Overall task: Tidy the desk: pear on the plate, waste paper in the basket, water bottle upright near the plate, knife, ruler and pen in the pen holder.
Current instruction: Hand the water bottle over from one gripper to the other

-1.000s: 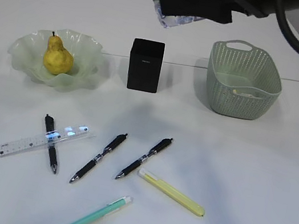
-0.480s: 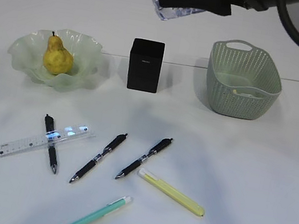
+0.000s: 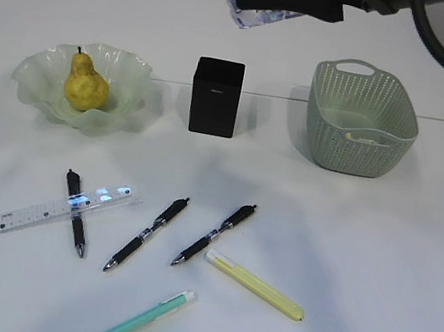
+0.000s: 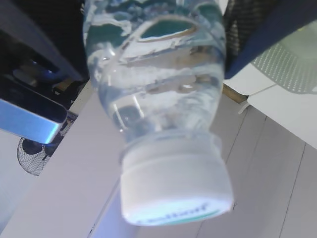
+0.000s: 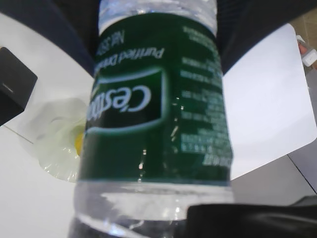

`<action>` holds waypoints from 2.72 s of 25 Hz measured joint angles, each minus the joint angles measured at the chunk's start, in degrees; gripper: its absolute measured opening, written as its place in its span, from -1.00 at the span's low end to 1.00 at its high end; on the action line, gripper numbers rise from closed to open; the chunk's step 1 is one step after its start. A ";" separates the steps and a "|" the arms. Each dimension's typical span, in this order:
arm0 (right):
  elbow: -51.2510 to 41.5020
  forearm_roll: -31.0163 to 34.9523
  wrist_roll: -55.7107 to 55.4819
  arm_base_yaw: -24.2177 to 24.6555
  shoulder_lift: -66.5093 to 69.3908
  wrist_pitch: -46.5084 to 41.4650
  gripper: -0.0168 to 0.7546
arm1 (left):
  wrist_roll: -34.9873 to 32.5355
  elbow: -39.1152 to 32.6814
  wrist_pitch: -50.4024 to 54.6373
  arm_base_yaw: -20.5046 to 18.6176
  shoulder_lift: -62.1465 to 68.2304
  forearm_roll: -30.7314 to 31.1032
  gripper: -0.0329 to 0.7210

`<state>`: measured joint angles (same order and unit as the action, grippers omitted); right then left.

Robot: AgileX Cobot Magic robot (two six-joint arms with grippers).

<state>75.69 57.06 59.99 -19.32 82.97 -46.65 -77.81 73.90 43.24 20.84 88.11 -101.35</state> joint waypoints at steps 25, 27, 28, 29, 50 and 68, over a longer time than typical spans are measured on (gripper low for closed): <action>0.00 0.67 0.53 0.00 0.00 0.20 0.17 | 0.00 0.00 -0.75 0.09 0.00 -0.35 0.16; 0.00 0.90 0.75 0.00 0.09 0.20 0.17 | 0.00 0.00 -0.75 0.09 0.00 -0.46 0.16; 0.00 0.98 0.72 0.00 0.09 0.20 0.17 | 0.00 0.00 -0.75 0.09 0.00 -0.46 0.16; 0.00 1.03 0.72 0.00 0.24 0.20 0.17 | 0.00 0.00 -0.75 0.09 0.00 -0.46 0.16; 0.00 1.79 1.25 0.10 0.39 0.20 0.27 | 0.00 0.00 -0.85 0.09 0.00 -0.46 0.15; 0.00 2.15 1.25 0.10 0.39 0.32 0.59 | 0.19 0.00 -0.96 0.09 0.00 -0.56 0.11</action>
<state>75.69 59.22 61.24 -19.22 83.37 -46.33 -77.61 73.90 42.27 20.93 88.11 -101.91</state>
